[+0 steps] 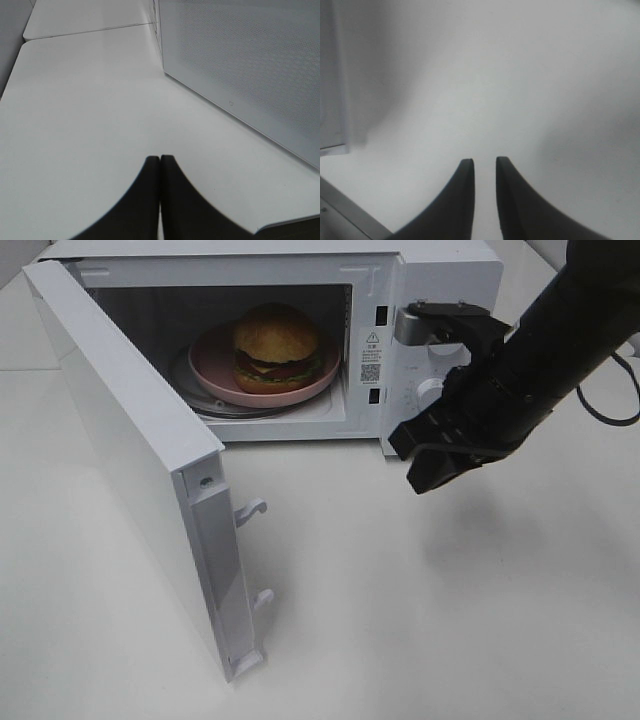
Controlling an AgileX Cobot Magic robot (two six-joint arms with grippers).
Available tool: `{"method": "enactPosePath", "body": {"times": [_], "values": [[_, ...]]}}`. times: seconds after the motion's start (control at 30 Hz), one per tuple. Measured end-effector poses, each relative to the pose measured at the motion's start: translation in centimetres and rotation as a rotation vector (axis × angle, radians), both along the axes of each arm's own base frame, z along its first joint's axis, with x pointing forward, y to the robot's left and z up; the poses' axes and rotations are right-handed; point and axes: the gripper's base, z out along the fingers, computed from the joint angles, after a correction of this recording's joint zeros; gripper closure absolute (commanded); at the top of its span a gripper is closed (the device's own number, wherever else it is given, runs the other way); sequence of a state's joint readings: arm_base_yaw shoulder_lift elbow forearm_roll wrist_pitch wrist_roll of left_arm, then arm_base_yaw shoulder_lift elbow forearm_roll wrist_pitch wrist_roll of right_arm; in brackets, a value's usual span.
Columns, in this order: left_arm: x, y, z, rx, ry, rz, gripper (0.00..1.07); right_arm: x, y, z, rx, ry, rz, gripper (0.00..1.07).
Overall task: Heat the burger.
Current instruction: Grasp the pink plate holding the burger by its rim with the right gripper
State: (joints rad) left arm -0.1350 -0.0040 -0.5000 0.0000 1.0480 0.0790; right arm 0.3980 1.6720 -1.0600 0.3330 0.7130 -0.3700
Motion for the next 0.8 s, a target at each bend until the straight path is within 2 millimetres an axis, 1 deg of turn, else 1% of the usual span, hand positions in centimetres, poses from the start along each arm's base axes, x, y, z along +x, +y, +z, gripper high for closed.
{"method": "enactPosePath", "body": {"times": [0.03, 0.07, 0.17, 0.27, 0.33, 0.4, 0.43, 0.47, 0.5, 0.53, 0.57, 0.6, 0.63, 0.67, 0.7, 0.73, 0.8], "values": [[0.0, 0.0, 0.0, 0.0, 0.0, 0.0, 1.06, 0.0, 0.6, 0.4, 0.06, 0.002, 0.033, 0.81], [0.0, 0.0, 0.0, 0.0, 0.0, 0.0, 1.06, 0.0, 0.6, 0.4, 0.06, 0.002, 0.033, 0.81], [0.0, 0.0, 0.0, 0.0, 0.0, 0.0, 1.06, -0.2, 1.7, 0.9, 0.182, -0.014, 0.103, 0.65], [0.0, 0.0, 0.0, 0.0, 0.0, 0.0, 1.06, -0.1, 1.8, 1.0, 0.2, -0.024, 0.114, 0.63], [0.0, 0.0, 0.0, 0.0, 0.0, 0.0, 1.06, 0.3, 2.3, 1.3, 0.233, -0.107, 0.154, 0.54], [0.0, 0.0, 0.0, 0.0, 0.0, 0.0, 1.06, 0.4, 2.5, 1.3, 0.232, -0.141, 0.171, 0.52], [0.0, 0.0, 0.0, 0.0, 0.0, 0.0, 1.06, 0.6, 3.0, 1.5, 0.219, -0.215, 0.221, 0.49], [0.0, 0.0, 0.0, 0.0, 0.0, 0.0, 1.06, 0.6, 3.0, 1.5, 0.219, -0.215, 0.221, 0.49], [0.0, 0.0, 0.0, 0.0, 0.0, 0.0, 1.06, 0.6, 3.4, 1.5, 0.209, -0.259, 0.254, 0.48], [0.0, 0.0, 0.0, 0.0, 0.0, 0.0, 1.06, 0.5, 4.3, 1.7, 0.189, -0.345, 0.321, 0.47], [0.0, 0.0, 0.0, 0.0, 0.0, 0.0, 1.06, 0.5, 4.3, 1.7, 0.189, -0.345, 0.321, 0.47], [0.0, 0.0, 0.0, 0.0, 0.0, 0.0, 1.06, 0.4, 5.3, 1.8, 0.167, -0.422, 0.394, 0.47], [0.0, 0.0, 0.0, 0.0, 0.0, 0.0, 1.06, 0.4, 5.3, 1.8, 0.167, -0.422, 0.394, 0.47], [0.0, 0.0, 0.0, 0.0, 0.0, 0.0, 1.06, 0.2, 5.8, 1.9, 0.153, -0.46, 0.438, 0.47], [0.0, 0.0, 0.0, 0.0, 0.0, 0.0, 1.06, -0.1, 6.6, 2.0, 0.129, -0.524, 0.52, 0.47], [0.0, 0.0, 0.0, 0.0, 0.0, 0.0, 1.06, -0.1, 6.6, 2.0, 0.129, -0.524, 0.52, 0.47], [0.0, 0.0, 0.0, 0.0, 0.0, 0.0, 1.06, -0.5, 7.5, 2.2, 0.102, -0.595, 0.606, 0.47]]}}
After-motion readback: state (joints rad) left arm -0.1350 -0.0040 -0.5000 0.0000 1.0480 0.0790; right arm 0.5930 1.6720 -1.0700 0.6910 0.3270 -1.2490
